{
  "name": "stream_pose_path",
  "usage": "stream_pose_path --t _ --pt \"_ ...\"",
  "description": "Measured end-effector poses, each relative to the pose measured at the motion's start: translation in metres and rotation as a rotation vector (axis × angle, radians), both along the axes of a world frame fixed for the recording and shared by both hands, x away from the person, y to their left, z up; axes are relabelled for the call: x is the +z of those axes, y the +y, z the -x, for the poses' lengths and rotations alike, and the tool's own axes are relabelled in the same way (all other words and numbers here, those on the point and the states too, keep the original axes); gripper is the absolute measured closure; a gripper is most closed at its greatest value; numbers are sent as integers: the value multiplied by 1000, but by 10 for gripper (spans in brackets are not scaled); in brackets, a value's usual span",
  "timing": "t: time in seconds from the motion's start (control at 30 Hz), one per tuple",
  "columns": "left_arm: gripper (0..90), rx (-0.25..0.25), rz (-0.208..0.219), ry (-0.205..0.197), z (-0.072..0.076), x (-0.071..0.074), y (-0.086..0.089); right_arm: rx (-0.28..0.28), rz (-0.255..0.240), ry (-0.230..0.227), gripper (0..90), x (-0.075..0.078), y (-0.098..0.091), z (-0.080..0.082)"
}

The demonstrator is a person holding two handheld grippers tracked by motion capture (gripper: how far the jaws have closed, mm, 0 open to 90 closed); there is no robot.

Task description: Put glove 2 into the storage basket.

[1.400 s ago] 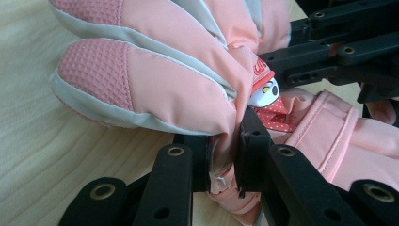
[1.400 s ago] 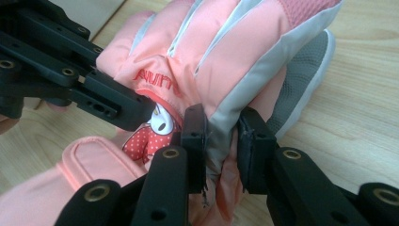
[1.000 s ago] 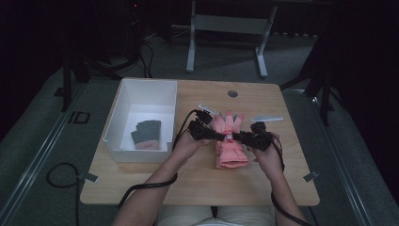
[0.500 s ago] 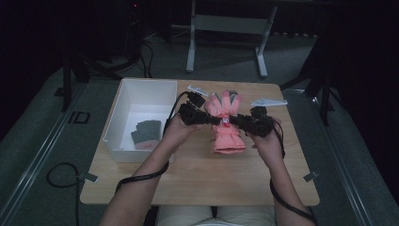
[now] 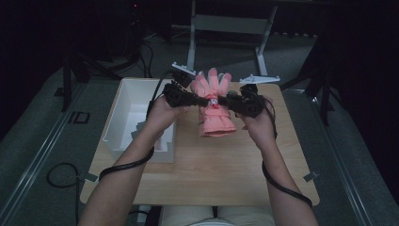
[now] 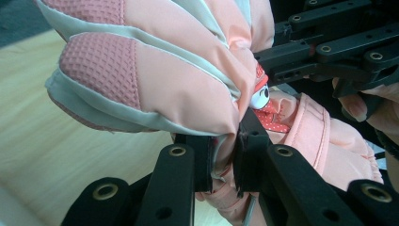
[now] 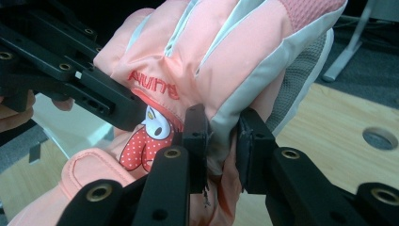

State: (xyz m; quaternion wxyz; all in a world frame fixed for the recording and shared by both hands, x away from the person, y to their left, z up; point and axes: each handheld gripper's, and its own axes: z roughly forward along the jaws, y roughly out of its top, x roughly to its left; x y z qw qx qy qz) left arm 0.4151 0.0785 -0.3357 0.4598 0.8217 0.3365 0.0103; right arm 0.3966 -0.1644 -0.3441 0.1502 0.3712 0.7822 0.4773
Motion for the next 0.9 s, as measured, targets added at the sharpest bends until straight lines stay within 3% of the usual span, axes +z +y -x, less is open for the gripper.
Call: stream_pose_path --t 0.1,0.43,0.67,0.77,0.9 --pt "792 12 -8 -8 1 7 8 7 2 -6 758 5 7 -2" --pt "792 88 -29 -24 12 31 64 74 0 -32 757 28 64 -8" --pt "792 157 -40 -11 20 35 111 132 10 -30 758 32 114 -14" --pt "792 183 -68 -4 24 35 130 161 14 -25 758 31 135 -16" --pt "792 217 -84 11 30 29 155 198 26 -12 763 25 165 -18"
